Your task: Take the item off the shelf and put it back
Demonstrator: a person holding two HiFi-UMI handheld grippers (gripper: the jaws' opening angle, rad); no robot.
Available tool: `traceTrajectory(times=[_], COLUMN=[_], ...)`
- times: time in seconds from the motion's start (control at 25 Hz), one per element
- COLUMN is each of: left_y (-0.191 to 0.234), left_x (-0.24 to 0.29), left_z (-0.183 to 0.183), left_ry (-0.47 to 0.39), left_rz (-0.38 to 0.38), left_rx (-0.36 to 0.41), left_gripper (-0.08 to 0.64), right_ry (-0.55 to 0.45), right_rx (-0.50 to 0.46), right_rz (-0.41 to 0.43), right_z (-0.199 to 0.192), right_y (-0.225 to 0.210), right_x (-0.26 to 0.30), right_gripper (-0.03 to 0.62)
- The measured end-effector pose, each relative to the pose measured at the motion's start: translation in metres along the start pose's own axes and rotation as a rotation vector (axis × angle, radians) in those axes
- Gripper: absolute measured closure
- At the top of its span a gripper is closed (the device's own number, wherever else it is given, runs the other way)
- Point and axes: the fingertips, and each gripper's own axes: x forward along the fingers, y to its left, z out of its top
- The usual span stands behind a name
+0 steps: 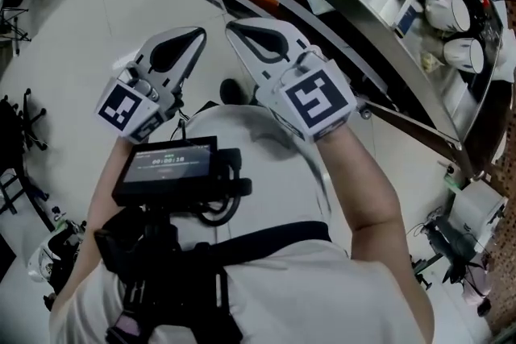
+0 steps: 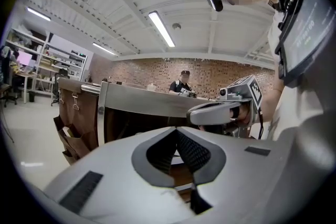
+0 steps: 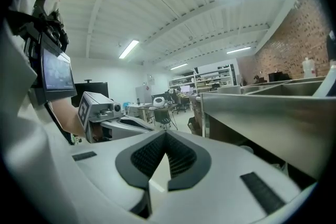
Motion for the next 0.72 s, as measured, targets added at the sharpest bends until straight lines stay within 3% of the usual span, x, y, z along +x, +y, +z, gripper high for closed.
traceTrajectory(times=[0.44, 0.72], left_y=[-0.011, -0.017], left_x=[0.012, 0.02], left_z=[0.005, 0.008], left_ry=[0.01, 0.024], left_rz=[-0.023, -0.037], left_rx=[0.025, 0.031], left_gripper=[0.558, 0.558], right_ry=[-0.02, -0.026], right_rx=[0.054, 0.036], right_rz=[-0.03, -0.026], right_z=[0.0, 0.001], right_y=[-0.005, -0.007], right_x=[-0.017, -0.022], right_gripper=[0.589, 0.589])
